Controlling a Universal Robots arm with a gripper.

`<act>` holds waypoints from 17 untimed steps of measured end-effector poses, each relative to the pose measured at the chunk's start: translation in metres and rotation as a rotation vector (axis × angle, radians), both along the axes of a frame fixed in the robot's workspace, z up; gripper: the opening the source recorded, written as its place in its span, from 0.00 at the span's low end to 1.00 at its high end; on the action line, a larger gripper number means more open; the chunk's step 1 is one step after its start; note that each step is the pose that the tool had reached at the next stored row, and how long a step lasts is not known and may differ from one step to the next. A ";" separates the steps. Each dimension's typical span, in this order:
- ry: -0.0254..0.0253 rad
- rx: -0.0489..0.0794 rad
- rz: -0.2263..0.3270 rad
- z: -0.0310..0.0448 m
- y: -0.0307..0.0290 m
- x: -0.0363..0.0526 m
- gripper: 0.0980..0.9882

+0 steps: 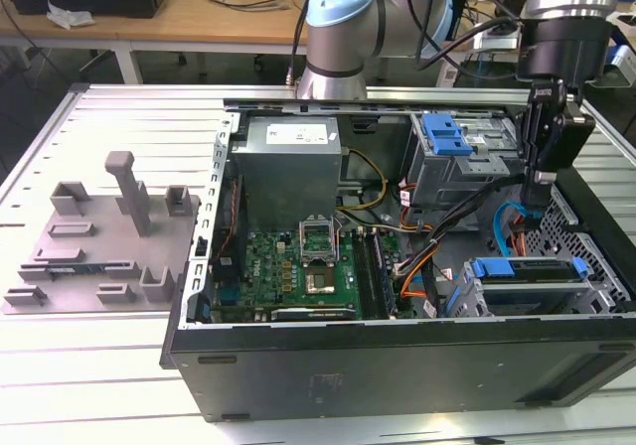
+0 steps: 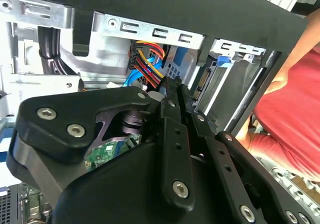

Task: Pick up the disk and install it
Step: 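Insert the first disk wire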

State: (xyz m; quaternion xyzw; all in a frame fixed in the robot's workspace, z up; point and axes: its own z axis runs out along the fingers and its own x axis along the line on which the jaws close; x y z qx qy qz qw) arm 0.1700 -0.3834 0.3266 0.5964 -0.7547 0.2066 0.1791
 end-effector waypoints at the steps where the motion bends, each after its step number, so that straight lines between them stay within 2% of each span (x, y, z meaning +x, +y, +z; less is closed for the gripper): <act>1: 0.0000 0.001 0.000 0.0000 -0.0019 0.0000 0.07; 2: 0.0000 0.007 0.000 0.0000 -0.0066 0.0001 0.07; 4: -0.0001 0.021 0.000 0.0000 -0.0117 0.0001 0.07; 6: 0.0000 0.051 0.000 0.0015 -0.0192 0.0003 0.07; 8: 0.0000 0.051 0.000 0.0082 -0.0226 0.0003 0.07; 9: -0.0001 0.051 0.000 0.0127 -0.0229 0.0003 0.07; 13: 0.0004 0.053 0.000 0.0230 -0.0249 0.0020 0.07; 16: -0.0009 0.067 0.000 0.0273 -0.0327 0.0020 0.07; 17: -0.0022 0.075 0.000 0.0277 -0.0352 0.0020 0.07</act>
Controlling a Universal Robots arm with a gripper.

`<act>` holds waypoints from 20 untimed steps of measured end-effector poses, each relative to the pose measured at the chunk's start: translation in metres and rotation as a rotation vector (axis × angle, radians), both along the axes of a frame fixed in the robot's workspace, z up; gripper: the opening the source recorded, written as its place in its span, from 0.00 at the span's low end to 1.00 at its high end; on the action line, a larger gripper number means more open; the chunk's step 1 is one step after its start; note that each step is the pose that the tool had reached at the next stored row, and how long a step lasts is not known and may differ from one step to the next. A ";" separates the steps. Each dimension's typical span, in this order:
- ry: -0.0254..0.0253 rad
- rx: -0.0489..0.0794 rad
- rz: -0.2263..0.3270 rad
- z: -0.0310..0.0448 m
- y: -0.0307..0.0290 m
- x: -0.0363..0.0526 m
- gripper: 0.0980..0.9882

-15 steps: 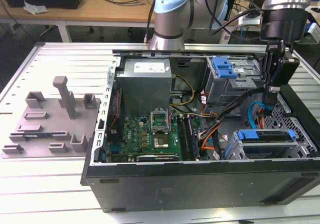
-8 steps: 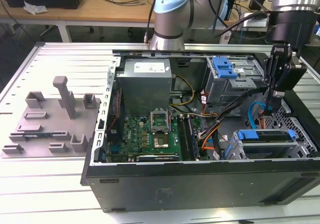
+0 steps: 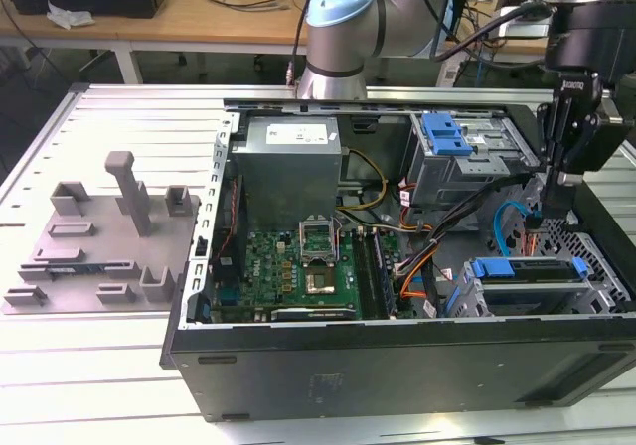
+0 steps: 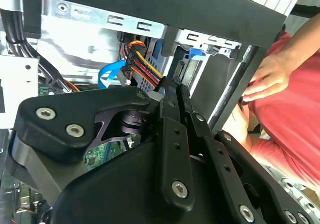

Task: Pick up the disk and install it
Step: 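Insert the first disk wire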

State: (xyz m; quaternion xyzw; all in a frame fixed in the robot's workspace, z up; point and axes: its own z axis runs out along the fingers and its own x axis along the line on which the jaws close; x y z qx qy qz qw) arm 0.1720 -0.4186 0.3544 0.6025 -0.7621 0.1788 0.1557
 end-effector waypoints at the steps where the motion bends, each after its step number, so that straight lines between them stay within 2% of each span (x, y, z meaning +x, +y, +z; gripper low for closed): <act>1: -0.0034 0.011 0.000 0.0003 -0.0020 0.0000 0.07; 2: -0.0082 0.027 0.000 0.0005 -0.0044 0.0000 0.07; 4: -0.0162 0.050 0.000 0.0010 -0.0072 -0.0002 0.07; 6: -0.0232 0.063 0.000 0.0014 -0.0085 -0.0006 0.07; 7: -0.0254 0.078 0.000 0.0018 -0.0095 -0.0022 0.07; 10: -0.0255 0.108 0.000 0.0022 -0.0109 -0.0073 0.07; 14: -0.0255 0.165 0.000 0.0023 -0.0141 -0.0104 0.07; 16: -0.0256 0.188 0.001 0.0023 -0.0161 -0.0106 0.07; 18: -0.0259 0.210 0.003 0.0024 -0.0189 -0.0107 0.07; 20: -0.0261 0.223 0.003 0.0027 -0.0242 -0.0110 0.07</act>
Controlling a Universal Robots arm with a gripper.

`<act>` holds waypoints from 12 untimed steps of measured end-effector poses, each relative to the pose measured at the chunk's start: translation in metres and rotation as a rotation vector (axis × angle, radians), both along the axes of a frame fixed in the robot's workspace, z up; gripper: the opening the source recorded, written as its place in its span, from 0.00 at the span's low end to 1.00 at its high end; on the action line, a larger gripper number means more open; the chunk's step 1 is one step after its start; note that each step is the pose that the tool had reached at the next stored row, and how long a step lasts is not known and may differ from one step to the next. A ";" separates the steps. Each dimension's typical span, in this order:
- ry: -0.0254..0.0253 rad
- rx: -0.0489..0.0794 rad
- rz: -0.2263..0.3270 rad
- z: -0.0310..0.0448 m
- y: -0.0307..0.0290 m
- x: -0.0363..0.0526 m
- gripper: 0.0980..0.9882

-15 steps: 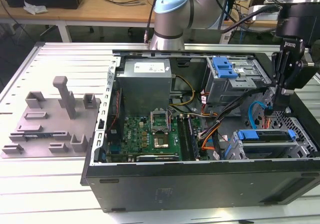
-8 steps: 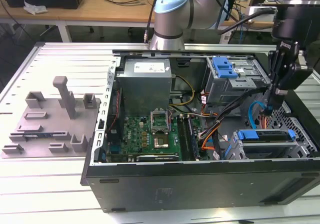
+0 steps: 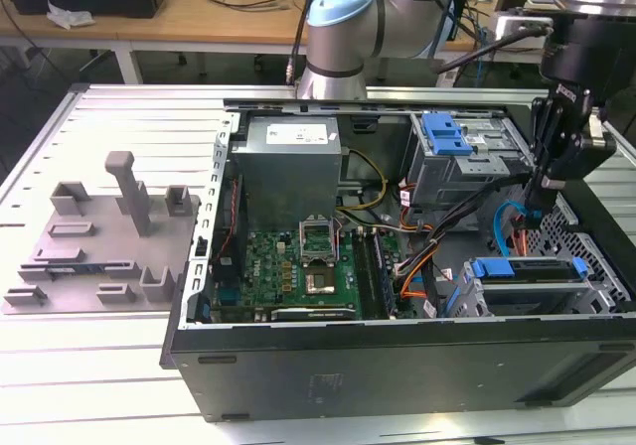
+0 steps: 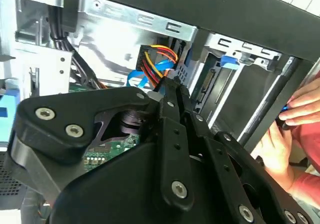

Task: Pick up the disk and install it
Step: 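Insert the first disk wire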

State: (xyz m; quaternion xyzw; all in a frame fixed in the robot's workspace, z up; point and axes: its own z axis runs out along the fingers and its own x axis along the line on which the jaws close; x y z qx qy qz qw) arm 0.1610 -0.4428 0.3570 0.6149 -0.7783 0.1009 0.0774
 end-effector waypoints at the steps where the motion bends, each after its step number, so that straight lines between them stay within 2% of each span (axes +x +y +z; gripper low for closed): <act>1: 0.0001 0.002 0.000 0.0003 -0.0055 -0.0001 0.07; 4: 0.0000 0.004 0.000 0.0009 -0.0148 -0.0002 0.07; 5: 0.0000 0.005 0.000 0.0015 -0.0198 -0.0002 0.07; 7: -0.0001 0.011 0.000 0.0017 -0.0242 -0.0003 0.07; 8: -0.0001 0.022 0.001 0.0018 -0.0273 -0.0007 0.07; 11: 0.0000 0.051 0.006 0.0018 -0.0294 -0.0009 0.07; 12: 0.0000 0.054 0.006 0.0018 -0.0298 -0.0009 0.07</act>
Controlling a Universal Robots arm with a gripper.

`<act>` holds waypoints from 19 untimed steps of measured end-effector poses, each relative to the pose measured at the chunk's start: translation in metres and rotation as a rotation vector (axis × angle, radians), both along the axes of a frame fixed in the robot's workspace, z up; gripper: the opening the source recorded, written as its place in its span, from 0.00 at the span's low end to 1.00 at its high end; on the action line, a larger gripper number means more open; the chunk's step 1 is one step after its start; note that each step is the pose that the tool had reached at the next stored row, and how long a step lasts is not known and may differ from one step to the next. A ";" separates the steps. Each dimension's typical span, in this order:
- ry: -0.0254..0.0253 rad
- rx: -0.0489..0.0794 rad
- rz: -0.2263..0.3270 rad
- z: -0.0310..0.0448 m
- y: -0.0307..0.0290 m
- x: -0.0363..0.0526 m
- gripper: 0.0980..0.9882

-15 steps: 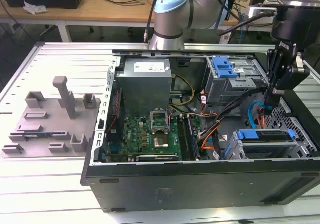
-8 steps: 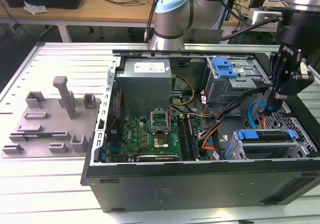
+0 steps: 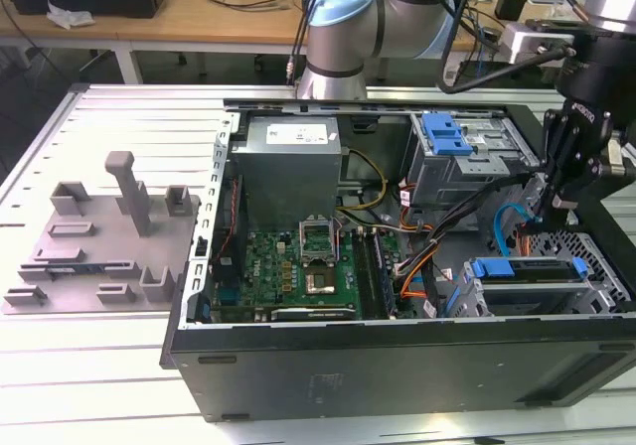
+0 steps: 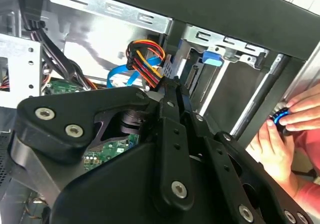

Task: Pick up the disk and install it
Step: 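Insert the first disk wire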

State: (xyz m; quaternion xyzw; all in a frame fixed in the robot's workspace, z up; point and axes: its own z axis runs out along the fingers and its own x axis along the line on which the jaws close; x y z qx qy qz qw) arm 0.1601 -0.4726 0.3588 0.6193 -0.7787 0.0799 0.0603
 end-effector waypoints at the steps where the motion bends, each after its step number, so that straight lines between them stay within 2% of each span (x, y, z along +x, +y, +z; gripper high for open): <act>1: 0.0000 0.004 0.000 0.0000 -0.0004 -0.0001 0.07; 7: 0.0000 0.023 0.001 0.0000 -0.0036 0.0015 0.07; 11: -0.0001 0.043 0.001 0.0005 -0.0143 0.0017 0.07; 13: -0.0001 0.067 0.001 0.0005 -0.0226 0.0017 0.07; 14: 0.0000 0.088 0.003 0.0005 -0.0251 0.0017 0.07; 16: 0.0001 0.116 0.007 0.0005 -0.0272 0.0017 0.07; 19: 0.0007 0.119 0.017 0.0005 -0.0292 0.0017 0.07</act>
